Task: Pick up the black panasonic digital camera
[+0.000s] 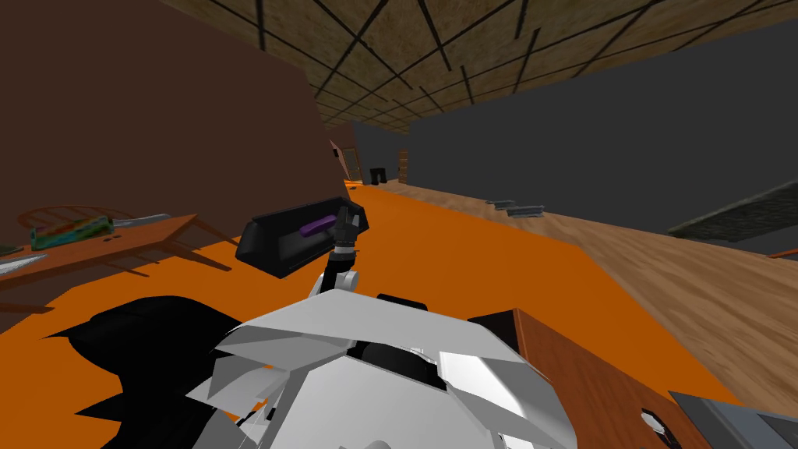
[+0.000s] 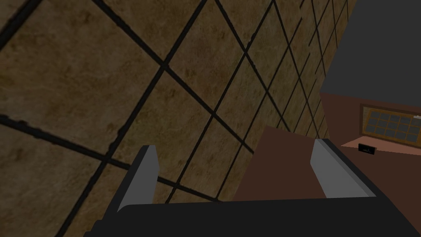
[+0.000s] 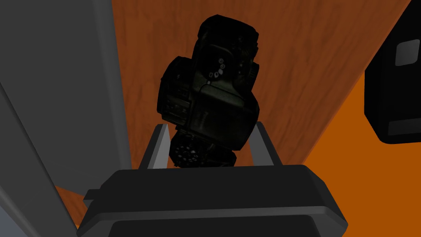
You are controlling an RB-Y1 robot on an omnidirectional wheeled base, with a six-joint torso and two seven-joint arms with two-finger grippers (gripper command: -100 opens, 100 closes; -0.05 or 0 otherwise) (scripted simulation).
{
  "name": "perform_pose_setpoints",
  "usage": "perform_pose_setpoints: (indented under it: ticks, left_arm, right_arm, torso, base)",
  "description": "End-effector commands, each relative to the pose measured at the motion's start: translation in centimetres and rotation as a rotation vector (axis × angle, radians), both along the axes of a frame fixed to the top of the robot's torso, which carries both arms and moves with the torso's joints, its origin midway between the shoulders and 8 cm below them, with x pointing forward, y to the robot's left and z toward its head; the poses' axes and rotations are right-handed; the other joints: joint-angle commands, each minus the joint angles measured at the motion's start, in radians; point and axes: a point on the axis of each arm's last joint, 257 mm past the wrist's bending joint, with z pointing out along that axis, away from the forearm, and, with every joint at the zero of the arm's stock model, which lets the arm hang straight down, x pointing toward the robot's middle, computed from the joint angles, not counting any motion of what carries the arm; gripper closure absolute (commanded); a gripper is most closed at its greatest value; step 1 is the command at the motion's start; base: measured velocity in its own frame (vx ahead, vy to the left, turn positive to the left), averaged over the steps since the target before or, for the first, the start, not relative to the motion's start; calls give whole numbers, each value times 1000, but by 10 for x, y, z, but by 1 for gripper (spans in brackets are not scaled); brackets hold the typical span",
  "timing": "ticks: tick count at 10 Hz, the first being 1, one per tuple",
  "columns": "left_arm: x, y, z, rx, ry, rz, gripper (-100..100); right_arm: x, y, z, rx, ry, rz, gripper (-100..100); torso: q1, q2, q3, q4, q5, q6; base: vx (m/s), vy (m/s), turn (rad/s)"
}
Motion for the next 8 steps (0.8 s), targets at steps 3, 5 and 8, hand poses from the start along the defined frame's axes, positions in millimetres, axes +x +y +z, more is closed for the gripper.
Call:
perform_pose_setpoints:
  ticks: [3, 5, 8]
  left_arm:
    - [0, 0, 0, 0, 0, 0, 0]
    - [0, 0, 0, 0, 0, 0, 0]
    - [0, 0, 0, 0, 0, 0, 0]
  right_arm:
    - [15, -9, 8, 0, -1, 25, 100]
    - [23, -14, 12, 0, 0, 40, 100]
    - [26, -14, 12, 1, -1, 44, 0]
  torso:
    - [0, 0, 0, 0, 1, 0]
    - [1, 0, 0, 0, 1, 0]
    - [1, 0, 0, -1, 2, 0]
  base:
    - [6, 17, -76]
    - [8, 16, -79]
    - [1, 8, -30]
